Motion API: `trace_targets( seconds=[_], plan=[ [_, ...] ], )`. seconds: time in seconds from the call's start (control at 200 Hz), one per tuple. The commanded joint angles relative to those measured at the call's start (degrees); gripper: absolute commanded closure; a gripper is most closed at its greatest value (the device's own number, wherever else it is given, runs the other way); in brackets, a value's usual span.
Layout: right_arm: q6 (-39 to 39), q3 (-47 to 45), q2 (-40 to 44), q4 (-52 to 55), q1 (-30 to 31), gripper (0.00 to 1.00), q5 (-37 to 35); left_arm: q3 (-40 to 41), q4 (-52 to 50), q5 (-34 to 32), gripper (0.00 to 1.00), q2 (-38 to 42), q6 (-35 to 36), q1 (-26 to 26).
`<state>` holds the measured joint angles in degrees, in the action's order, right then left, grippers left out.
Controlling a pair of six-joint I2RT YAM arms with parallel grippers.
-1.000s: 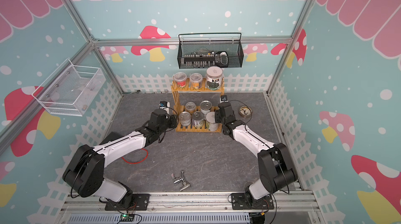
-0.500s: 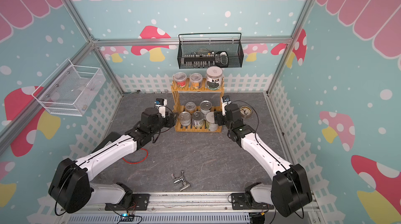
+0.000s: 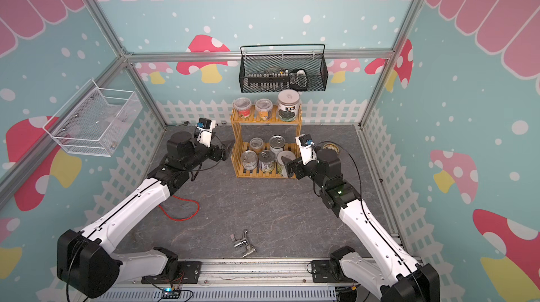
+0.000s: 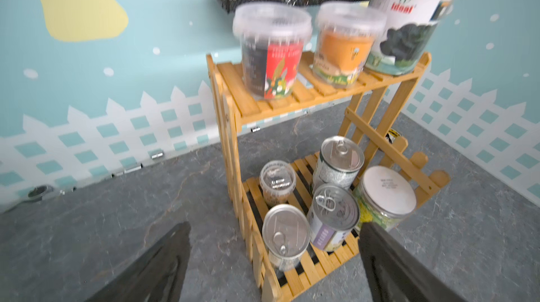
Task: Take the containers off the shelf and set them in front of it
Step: 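Pick up a container from the shelf.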
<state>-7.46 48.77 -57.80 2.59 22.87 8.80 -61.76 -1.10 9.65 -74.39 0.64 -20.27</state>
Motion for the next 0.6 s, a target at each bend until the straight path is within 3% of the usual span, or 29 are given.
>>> trace_targets(
  seconds=[0.0, 0.27, 0.595],
  plan=[
    [1.41, 1.99, 0.85, -0.13, -0.2, 0.01, 4.74, -5.01, -0.56, 4.7, 0.03, -3.2, 3.11, 0.91],
    [2.06, 3.91, 1.55, -1.23, -0.17, 0.01, 7.64, -16.74, -1.5, 6.61, 0.01, -13.23, 3.66, 1.11],
    [3.08, 5.02, 1.55, -0.37, -0.19, 0.01, 5.16, -30.09, -5.09, 1.85, 0.01, -23.81, 2.96, 1.11]
  ],
)
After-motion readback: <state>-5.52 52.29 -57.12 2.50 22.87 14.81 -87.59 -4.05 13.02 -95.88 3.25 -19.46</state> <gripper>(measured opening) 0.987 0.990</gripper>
